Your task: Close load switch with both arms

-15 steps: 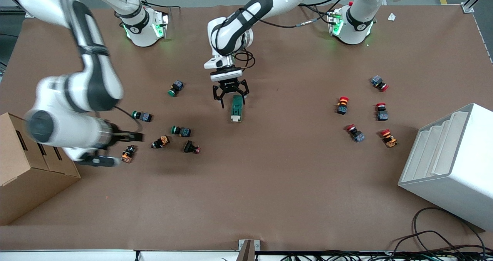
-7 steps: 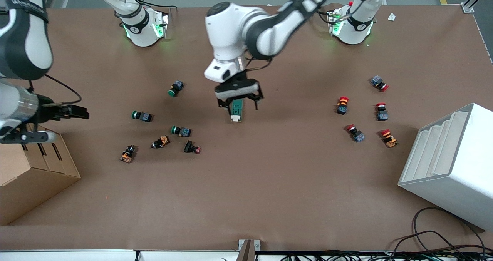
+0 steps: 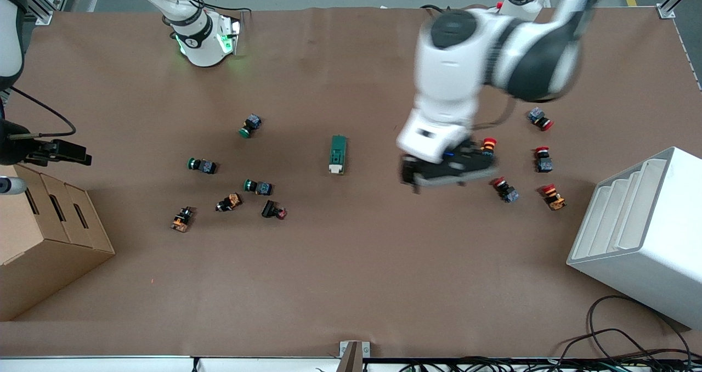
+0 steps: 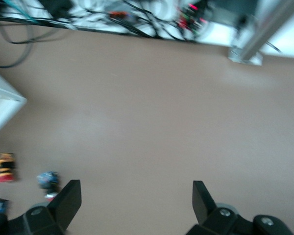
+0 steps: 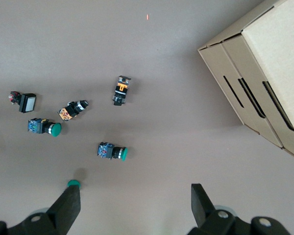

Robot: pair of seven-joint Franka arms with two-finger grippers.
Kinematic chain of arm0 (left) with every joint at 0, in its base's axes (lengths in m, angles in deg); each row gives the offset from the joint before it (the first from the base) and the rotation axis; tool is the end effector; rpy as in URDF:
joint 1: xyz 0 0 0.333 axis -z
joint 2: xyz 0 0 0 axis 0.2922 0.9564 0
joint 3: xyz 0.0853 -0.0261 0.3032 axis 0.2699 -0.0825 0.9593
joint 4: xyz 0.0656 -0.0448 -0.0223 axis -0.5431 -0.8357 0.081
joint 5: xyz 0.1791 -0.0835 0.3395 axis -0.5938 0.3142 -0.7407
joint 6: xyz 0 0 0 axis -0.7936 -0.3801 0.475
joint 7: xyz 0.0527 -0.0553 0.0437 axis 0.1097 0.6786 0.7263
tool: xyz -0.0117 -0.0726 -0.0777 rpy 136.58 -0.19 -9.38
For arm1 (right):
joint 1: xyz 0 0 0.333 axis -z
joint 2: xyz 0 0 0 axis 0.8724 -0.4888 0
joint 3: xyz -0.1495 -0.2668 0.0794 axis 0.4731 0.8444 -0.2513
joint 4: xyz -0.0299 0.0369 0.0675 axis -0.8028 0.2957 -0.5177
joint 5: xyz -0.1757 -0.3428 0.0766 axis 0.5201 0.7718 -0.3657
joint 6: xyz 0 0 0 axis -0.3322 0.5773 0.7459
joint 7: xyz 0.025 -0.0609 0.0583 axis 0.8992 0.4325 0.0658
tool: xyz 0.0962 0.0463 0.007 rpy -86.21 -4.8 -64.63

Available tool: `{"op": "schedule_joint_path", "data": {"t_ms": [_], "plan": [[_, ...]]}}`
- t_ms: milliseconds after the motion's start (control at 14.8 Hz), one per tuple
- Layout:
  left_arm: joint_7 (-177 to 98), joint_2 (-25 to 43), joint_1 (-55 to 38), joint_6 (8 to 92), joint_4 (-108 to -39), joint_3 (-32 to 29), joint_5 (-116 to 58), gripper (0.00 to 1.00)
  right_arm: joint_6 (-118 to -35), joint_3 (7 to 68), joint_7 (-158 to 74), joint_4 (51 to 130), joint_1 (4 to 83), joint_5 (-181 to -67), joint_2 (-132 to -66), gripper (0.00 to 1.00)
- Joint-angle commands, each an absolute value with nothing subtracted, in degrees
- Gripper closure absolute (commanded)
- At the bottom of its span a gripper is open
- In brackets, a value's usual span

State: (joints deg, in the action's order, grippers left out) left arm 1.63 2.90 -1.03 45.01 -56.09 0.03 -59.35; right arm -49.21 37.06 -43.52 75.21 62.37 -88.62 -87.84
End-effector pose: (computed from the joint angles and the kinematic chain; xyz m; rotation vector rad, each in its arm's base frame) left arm 0.6004 -0.3209 0.5282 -3.0145 -0.2737 -0.4871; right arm 0.6086 -0.0598 0.5496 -3.1103 -0.0092 0.2038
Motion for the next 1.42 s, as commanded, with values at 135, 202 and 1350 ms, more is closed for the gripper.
{"op": "schedule_joint_path", "data": {"t_ms": [135,202,1350], "plan": [[-9.22,-1.63,-10.29,40.36,-57.50,-0.55,-57.50,0.00,-45.68,35.94,-42.88,73.87,62.58,-89.60,-88.36,0.00],[-15.45,-1.89,-12.83,40.27,-57.33,-0.90,-56.54,0.00,-45.23,36.11,-42.79,74.04,62.76,-90.92,-88.36,0.00],[-41.44,-28.25,-18.84,28.49,-77.80,7.18,-34.65,0.00,-45.49,36.29,-36.73,91.52,60.83,-89.61,-68.08,0.00]]}}
